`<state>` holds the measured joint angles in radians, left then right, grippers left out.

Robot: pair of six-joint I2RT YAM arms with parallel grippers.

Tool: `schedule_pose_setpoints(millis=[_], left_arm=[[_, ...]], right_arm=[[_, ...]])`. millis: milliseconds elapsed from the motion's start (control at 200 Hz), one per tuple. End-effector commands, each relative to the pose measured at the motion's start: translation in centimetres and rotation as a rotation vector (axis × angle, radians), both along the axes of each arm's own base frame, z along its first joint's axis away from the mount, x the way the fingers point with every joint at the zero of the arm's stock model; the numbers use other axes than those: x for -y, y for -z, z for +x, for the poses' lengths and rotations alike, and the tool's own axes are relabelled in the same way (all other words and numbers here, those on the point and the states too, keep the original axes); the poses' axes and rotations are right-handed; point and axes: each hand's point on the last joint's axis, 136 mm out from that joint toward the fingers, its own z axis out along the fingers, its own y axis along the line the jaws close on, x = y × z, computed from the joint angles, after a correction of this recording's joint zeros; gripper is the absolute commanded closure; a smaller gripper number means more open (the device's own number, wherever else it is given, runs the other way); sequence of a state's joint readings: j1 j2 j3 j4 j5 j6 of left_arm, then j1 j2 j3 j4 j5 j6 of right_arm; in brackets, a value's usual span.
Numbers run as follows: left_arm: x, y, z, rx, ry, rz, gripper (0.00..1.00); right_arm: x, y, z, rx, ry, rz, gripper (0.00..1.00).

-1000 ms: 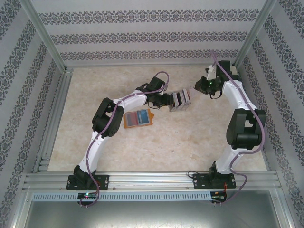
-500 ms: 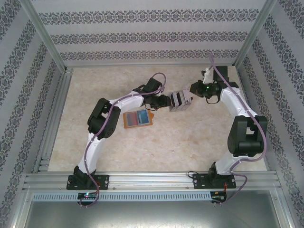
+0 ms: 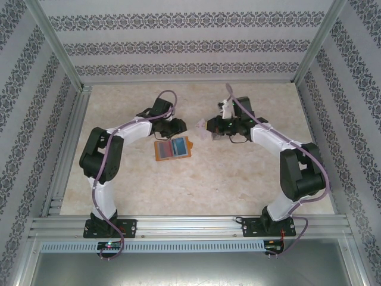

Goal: Put the credit cards into the card holder
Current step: Pick up the credit card from the storage box, then insert the credit card into the card slot.

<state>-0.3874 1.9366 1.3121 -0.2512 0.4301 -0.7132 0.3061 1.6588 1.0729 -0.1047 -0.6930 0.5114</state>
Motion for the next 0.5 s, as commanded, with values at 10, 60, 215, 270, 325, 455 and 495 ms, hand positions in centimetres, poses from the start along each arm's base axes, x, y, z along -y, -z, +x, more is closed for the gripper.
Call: schedule_pose_setpoints(millis=[10, 60, 215, 270, 325, 455, 495], left_arm=[[-3.0, 0.0, -1.5, -0.022, -0.061, 0.044, 0.56], [-3.9, 0.4, -2.3, -0.044, -0.074, 0.055, 0.56], [-5.8, 1.2, -4.3, -0.076, -0.101, 0.097, 0.56], [-6.4, 1.3, -4.7, -0.082, -0.113, 0.109, 0.56], [-6.9, 1.4, -5.1, -0.087, -0.124, 0.119, 0.56], [-7.7, 1.8, -5.6, -0.098, -0.144, 0.129, 0.56], [-7.9, 2.0, -5.8, -0.103, -0.149, 0.130, 0.56]], right_arm=[[-3.2, 1.6, -0.3, 0.015, -0.038, 0.019, 0.88], [-4.1, 2.4, -0.6, 0.005, -0.051, 0.019, 0.88], [-6.8, 4.6, -1.2, -0.032, -0.078, 0.046, 0.88], [-7.8, 4.9, -1.4, -0.033, -0.096, 0.047, 0.88], [-8.4, 5.3, -1.5, -0.035, -0.105, 0.044, 0.88], [-9.3, 5.8, -1.4, -0.043, -0.107, 0.050, 0.89], [-9.4, 6.0, -1.4, -0.048, -0.109, 0.050, 0.88]])
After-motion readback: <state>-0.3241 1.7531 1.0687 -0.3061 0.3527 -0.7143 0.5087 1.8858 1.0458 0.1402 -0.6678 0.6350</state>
